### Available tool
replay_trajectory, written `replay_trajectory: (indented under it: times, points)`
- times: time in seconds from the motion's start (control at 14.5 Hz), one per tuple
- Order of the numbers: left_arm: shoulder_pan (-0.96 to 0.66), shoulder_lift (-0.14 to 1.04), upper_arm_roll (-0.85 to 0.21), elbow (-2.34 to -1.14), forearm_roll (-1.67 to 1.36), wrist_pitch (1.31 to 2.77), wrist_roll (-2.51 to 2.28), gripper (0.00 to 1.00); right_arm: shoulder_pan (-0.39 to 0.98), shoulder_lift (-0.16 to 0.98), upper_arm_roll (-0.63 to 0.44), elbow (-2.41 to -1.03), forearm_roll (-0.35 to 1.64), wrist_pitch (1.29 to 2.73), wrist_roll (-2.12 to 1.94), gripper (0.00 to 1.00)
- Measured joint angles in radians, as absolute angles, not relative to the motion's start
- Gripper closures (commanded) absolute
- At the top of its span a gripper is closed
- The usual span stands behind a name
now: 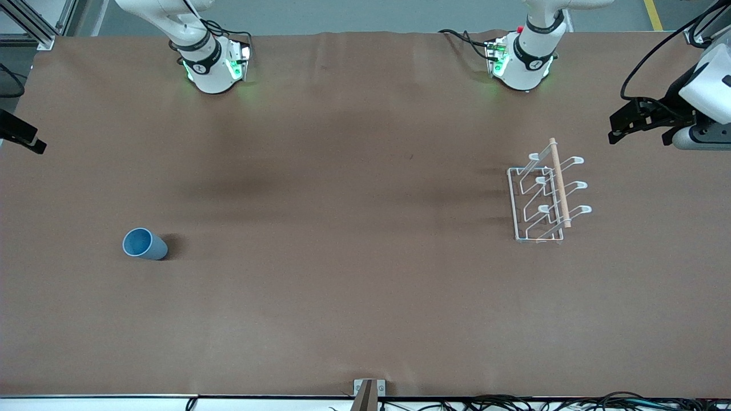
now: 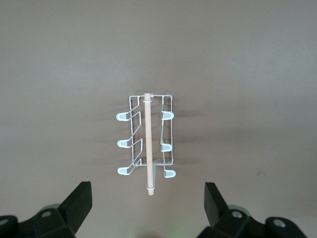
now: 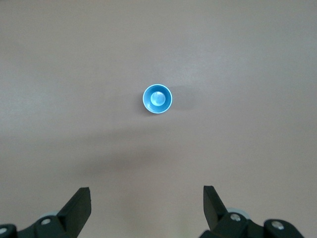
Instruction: Hang cup on cup holder
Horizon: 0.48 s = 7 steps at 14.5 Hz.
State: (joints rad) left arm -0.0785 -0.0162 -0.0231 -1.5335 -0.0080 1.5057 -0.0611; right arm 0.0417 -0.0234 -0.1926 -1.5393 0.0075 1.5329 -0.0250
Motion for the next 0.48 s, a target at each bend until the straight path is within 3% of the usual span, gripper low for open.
replay_trajectory:
  times: [0.48]
  points:
    - [-0.077, -0.016, -0.022, -1.533, -0.008, 1.537, -0.062, 0.0, 0.043, -0.023, -0.193, -1.539, 0.008, 1.534, -0.025, 0.0]
